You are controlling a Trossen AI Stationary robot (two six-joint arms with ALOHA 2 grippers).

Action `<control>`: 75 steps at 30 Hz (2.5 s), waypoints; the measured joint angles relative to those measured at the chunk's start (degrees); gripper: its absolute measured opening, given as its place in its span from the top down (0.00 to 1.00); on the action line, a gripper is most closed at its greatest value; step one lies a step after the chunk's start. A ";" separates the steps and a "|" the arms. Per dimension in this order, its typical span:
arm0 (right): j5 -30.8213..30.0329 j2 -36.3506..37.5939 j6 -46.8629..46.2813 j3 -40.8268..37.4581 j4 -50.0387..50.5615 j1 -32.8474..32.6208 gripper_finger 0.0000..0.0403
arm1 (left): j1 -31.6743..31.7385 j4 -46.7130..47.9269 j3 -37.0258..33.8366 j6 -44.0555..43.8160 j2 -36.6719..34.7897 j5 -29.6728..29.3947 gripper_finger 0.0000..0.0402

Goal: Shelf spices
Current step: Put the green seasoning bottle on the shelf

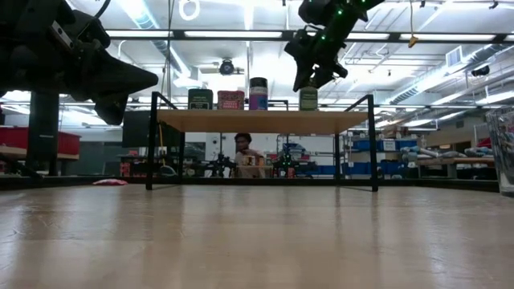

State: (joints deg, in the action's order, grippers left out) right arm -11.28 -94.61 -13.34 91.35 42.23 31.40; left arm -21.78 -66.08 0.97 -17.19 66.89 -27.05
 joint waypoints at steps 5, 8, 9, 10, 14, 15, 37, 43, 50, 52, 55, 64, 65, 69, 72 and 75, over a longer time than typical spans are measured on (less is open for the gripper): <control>-0.51 0.00 -0.02 0.00 0.72 -0.01 0.50 | 0.00 0.02 0.00 -0.01 0.00 0.02 1.00; -0.51 0.00 -0.01 0.00 0.99 -0.07 0.50 | 0.00 0.00 0.00 -0.02 0.00 0.02 1.00; -0.51 0.00 0.04 0.00 0.96 -0.05 0.50 | 0.00 0.02 0.00 -0.02 0.00 0.02 1.00; -0.49 0.00 0.31 0.00 0.92 -0.05 0.50 | 0.00 0.00 0.00 -0.02 0.00 0.02 1.00; 0.34 0.00 0.91 0.00 0.11 -0.05 0.50 | 0.00 0.00 0.00 -0.02 0.00 0.02 1.00; 0.39 0.00 0.92 0.00 0.08 -0.05 0.50 | 0.00 0.00 0.00 -0.02 0.00 0.02 1.00; 3.40 0.00 0.87 -0.02 -3.01 -0.25 0.50 | 0.00 -0.15 0.00 -0.04 0.00 0.04 1.00; 3.40 0.00 0.86 -0.83 -3.06 -0.11 0.50 | -0.02 -0.15 0.00 -0.04 0.00 0.04 1.00; 3.34 0.17 0.42 -2.79 -4.04 0.18 0.50 | 0.00 -0.13 0.00 -0.07 0.00 0.04 1.00; 3.23 0.17 0.43 -2.87 -4.48 0.17 0.50 | -0.01 -0.13 0.00 -0.06 0.00 0.07 1.00; 3.38 0.13 0.45 -2.92 -4.97 0.19 0.50 | 0.00 -0.11 0.00 -0.04 0.00 0.07 1.00; 3.98 0.04 2.93 -2.97 -5.40 -0.70 0.45 | -0.01 -0.01 0.00 -0.04 0.00 0.07 1.00; 4.05 0.04 2.97 -2.97 -5.45 -0.94 0.45 | -0.02 -0.01 0.00 -0.04 0.00 0.07 1.00; 5.13 0.00 3.32 -2.99 -6.08 -1.43 0.42 | 0.00 -0.02 0.00 -0.04 0.00 0.07 1.00; 5.11 0.00 3.37 -2.99 -6.52 -1.73 0.40 | -0.02 -0.02 0.00 -0.04 0.00 0.07 1.00; 5.11 0.00 3.43 -2.99 -7.05 -1.71 0.38 | 0.00 -0.02 0.00 -0.04 0.00 0.11 1.00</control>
State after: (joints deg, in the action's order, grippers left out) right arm -6.17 -94.61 -9.91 88.36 35.18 29.69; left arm -21.78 -66.11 0.97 -17.23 66.89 -26.94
